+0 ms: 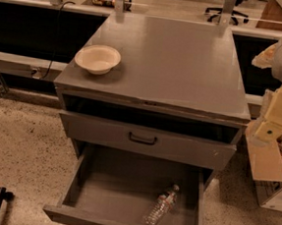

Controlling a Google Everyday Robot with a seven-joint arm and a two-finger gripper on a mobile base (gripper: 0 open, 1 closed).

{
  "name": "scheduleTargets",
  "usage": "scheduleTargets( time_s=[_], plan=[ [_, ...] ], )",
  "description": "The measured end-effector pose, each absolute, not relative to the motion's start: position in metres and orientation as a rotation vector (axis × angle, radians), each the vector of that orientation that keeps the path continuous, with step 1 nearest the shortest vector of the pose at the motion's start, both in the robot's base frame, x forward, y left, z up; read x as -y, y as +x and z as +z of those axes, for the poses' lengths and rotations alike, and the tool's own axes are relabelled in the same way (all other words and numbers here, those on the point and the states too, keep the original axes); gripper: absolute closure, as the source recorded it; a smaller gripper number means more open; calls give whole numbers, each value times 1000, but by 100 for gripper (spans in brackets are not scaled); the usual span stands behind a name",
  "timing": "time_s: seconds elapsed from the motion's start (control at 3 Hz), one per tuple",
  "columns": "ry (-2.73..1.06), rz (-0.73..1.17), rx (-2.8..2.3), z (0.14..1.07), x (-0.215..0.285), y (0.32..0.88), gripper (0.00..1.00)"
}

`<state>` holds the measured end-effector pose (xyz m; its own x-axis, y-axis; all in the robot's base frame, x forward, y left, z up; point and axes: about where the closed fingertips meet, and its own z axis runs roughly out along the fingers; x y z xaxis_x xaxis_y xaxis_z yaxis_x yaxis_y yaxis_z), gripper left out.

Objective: Pick water bottle from middle drawer and place on counter

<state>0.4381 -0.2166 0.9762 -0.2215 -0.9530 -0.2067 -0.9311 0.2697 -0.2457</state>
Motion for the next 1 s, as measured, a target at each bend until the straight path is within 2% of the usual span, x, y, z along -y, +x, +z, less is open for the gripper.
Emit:
scheduleTargets(
  time_s=[1.0],
  plan=[
    [-1925, -129, -2067, 943, 212, 441, 0]
  ],
)
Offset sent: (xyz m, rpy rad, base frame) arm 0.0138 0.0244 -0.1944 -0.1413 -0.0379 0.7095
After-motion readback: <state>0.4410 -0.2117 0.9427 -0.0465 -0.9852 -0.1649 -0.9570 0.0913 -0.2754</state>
